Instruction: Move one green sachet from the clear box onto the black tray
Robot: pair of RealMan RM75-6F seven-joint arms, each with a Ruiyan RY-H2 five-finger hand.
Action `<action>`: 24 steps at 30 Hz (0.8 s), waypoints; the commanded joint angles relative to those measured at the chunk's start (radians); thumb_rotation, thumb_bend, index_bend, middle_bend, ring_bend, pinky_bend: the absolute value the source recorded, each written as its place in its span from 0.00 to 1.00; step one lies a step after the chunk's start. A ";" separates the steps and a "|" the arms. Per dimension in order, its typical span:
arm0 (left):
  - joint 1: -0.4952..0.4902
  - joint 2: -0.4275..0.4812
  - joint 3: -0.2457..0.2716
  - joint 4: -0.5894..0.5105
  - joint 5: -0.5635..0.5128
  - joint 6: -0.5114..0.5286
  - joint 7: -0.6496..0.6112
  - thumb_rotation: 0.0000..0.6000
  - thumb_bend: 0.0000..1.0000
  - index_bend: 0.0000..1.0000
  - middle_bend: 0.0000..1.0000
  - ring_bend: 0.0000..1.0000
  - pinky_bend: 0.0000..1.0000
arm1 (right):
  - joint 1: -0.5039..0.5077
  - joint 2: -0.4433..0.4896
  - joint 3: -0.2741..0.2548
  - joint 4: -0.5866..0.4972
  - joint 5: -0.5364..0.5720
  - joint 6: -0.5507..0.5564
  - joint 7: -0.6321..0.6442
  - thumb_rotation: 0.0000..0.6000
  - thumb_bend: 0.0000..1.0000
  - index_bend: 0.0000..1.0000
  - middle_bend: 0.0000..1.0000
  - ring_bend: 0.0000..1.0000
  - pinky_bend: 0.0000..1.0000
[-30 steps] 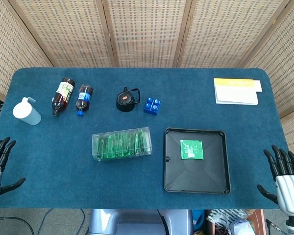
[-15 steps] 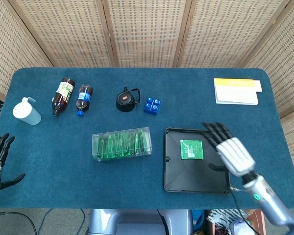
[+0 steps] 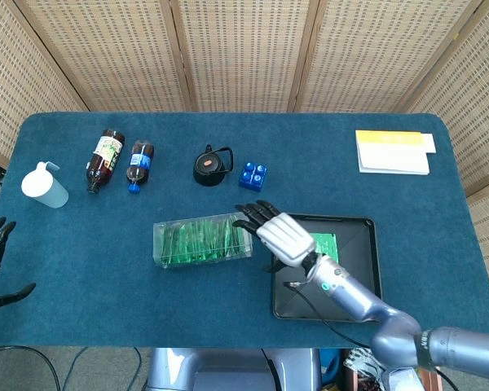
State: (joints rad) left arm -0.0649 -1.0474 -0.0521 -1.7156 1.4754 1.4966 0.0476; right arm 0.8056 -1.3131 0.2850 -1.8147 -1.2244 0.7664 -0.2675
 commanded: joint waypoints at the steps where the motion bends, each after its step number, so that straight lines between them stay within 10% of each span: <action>1: -0.003 -0.001 0.001 0.001 0.002 -0.004 0.003 1.00 0.06 0.00 0.00 0.00 0.00 | 0.092 -0.121 0.011 0.075 0.123 -0.022 -0.102 1.00 0.20 0.21 0.00 0.00 0.00; 24: -0.004 0.008 0.003 -0.001 -0.001 -0.007 -0.024 1.00 0.06 0.00 0.00 0.00 0.00 | 0.261 -0.299 -0.040 0.183 0.456 0.162 -0.394 1.00 0.44 0.26 0.00 0.00 0.00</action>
State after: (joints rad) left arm -0.0687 -1.0397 -0.0492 -1.7172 1.4743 1.4894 0.0239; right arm 1.0616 -1.6073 0.2479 -1.6361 -0.7727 0.9239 -0.6566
